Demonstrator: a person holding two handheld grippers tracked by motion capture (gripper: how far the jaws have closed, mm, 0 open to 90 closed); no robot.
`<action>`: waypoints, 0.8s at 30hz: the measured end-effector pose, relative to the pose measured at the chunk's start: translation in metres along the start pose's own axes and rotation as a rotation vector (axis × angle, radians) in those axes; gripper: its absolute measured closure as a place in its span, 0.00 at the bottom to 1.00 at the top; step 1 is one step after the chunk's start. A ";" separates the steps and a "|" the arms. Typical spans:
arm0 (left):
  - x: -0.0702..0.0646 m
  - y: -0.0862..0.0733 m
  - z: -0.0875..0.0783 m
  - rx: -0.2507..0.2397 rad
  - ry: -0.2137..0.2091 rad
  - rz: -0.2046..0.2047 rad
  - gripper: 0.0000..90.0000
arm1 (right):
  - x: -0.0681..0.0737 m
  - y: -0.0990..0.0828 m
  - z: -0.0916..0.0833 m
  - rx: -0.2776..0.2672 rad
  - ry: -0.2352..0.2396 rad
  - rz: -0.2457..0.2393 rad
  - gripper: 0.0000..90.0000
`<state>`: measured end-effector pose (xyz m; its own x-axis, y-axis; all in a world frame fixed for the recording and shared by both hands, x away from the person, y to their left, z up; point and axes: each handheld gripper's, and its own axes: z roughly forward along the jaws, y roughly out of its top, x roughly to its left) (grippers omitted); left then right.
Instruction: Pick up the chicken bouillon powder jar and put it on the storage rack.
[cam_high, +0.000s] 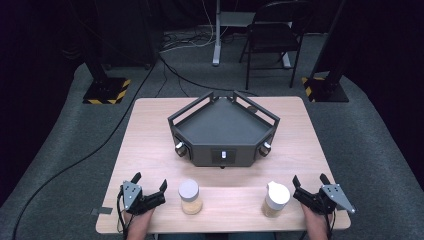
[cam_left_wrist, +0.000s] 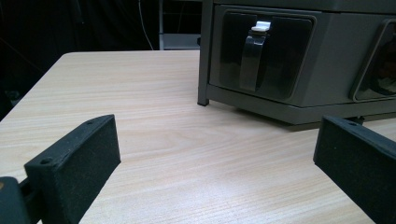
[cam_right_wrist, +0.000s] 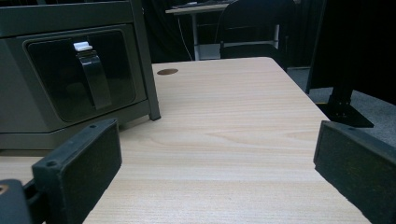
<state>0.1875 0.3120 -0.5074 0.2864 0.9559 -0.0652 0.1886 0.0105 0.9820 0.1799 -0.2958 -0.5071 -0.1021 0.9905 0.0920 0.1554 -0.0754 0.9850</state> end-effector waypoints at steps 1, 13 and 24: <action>0.000 0.000 0.000 0.001 0.000 0.000 0.00 | 0.000 0.000 0.000 0.000 0.000 0.000 0.00; -0.003 0.001 0.001 0.009 -0.007 0.025 0.00 | -0.001 0.000 0.000 -0.001 0.003 0.007 0.00; -0.003 0.006 -0.004 -0.001 -0.041 0.040 0.00 | -0.002 0.000 0.000 -0.002 0.006 0.014 0.00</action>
<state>0.1845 0.3105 -0.5006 0.3323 0.9426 -0.0336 0.1755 -0.0268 0.9841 0.1798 -0.2980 -0.5076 -0.1059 0.9886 0.1067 0.1545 -0.0896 0.9839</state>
